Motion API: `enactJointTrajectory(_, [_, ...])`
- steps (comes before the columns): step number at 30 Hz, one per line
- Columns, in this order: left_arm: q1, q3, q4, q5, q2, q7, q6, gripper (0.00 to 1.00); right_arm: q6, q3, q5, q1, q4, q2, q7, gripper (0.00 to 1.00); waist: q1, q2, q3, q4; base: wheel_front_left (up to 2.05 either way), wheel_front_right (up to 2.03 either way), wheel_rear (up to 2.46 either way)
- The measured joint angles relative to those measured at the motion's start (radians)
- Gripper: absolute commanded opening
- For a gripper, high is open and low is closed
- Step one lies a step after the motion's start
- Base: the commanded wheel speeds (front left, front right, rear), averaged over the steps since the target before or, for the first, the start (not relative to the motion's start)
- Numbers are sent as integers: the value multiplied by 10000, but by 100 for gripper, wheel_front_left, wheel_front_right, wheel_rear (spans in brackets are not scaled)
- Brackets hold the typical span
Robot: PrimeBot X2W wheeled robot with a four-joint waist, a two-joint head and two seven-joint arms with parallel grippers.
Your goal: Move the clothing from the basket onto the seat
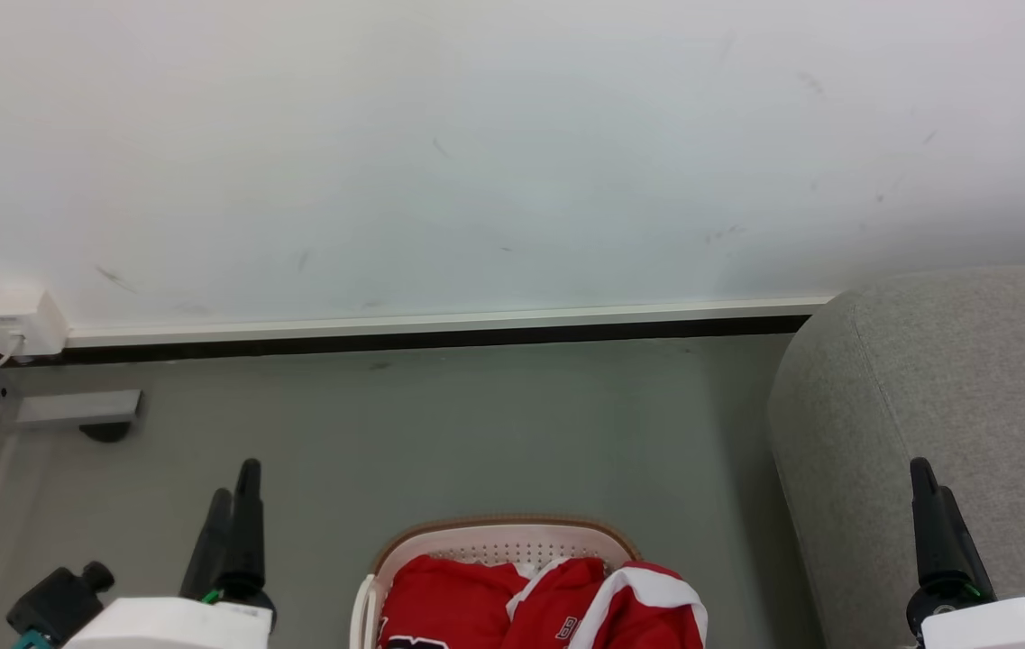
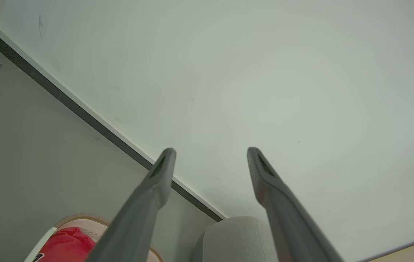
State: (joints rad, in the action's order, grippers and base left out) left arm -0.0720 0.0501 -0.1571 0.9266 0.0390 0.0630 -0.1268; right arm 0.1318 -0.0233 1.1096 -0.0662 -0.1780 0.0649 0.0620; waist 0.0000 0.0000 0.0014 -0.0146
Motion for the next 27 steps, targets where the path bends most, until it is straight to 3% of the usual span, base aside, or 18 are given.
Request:
enactJointTrajectory(12, [88, -286, 42, -2253, 8, 355, 311, 100, 0, -435, -3062, -36, -113, 299, 362, 100, 0, 0, -32, -43, 0, 0, 0])
enactJointTrajectory(27, [173, -431, -58, -4109, 42, 798, 541, 100, 0, -548, -5340, -101, -466, 247, 803, 100, 0, 0, -122, -118, 0, 0, 0])
